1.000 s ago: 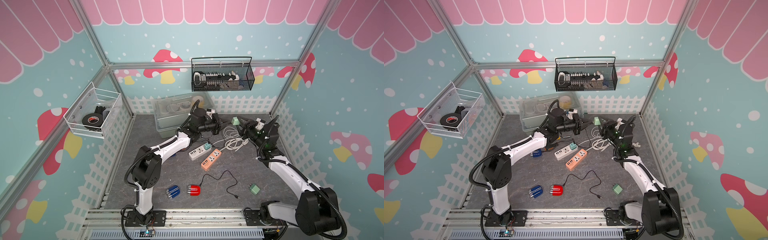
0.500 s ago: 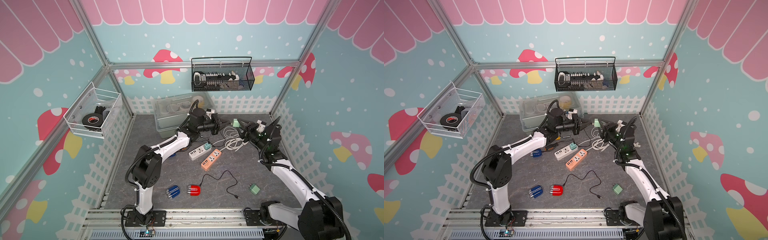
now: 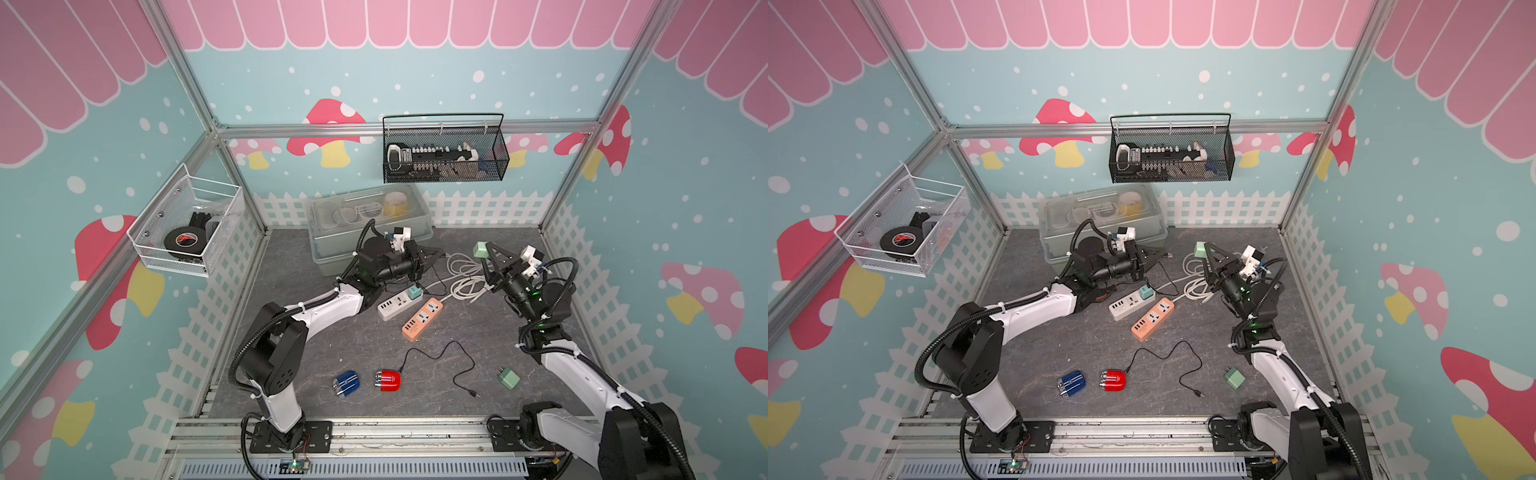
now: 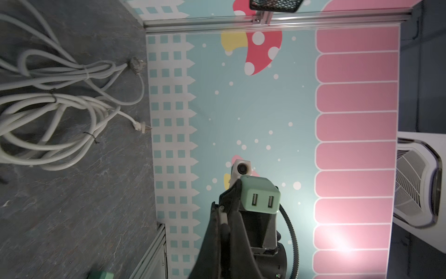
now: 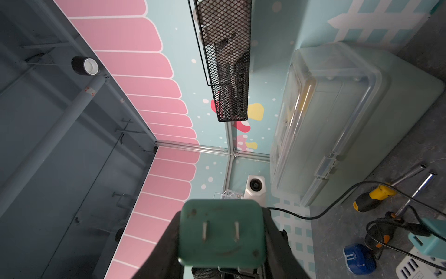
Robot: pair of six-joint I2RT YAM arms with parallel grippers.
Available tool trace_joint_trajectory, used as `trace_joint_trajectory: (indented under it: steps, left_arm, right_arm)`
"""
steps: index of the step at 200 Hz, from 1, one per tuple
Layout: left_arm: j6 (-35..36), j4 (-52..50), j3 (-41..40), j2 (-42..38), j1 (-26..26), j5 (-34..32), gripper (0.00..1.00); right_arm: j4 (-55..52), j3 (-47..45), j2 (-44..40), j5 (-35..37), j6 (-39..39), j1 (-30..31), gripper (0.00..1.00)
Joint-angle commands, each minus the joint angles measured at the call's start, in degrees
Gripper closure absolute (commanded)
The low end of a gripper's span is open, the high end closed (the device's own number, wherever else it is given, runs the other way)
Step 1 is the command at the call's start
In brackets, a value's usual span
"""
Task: Charge the electric shaver
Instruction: Insert the charging cable into the plug.
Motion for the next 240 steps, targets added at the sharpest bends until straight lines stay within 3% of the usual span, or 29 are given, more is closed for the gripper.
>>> trace_joint_trajectory:
  steps: [1, 49, 83, 170, 219, 240]
  left_arm:
    - [1.17, 13.7, -1.33, -2.04, -0.42, -0.4, 1.0]
    - [6.73, 19.74, -3.74, -2.67, -0.55, 0.26, 1.0]
    - [5.96, 24.7, -3.23, -1.5, -0.76, 0.61, 1.0]
    - [9.59, 24.07, -2.75, -2.8, -2.49, 1.35, 1.0]
    - [7.69, 32.95, -1.54, -2.3, -2.72, 3.59, 1.0]
    - [9.72, 29.32, -0.27, -3.23, -2.77, 5.68, 1.0]
  right_arm:
    - [15.3, 0.62, 1.58, -4.2, 2.22, -0.2, 1.0]
    - [28.79, 1.73, 7.47, -8.72, 9.15, -0.17, 1.0]
    - [29.86, 2.13, 8.16, -9.33, 9.47, -0.16, 1.0]
    - [29.9, 6.61, 10.3, -11.84, 9.08, 0.04, 1.0]
    - [29.84, 5.28, 9.32, -11.5, 8.96, -0.04, 1.0]
    - [29.84, 4.85, 8.79, -10.59, 8.56, -0.03, 1.0]
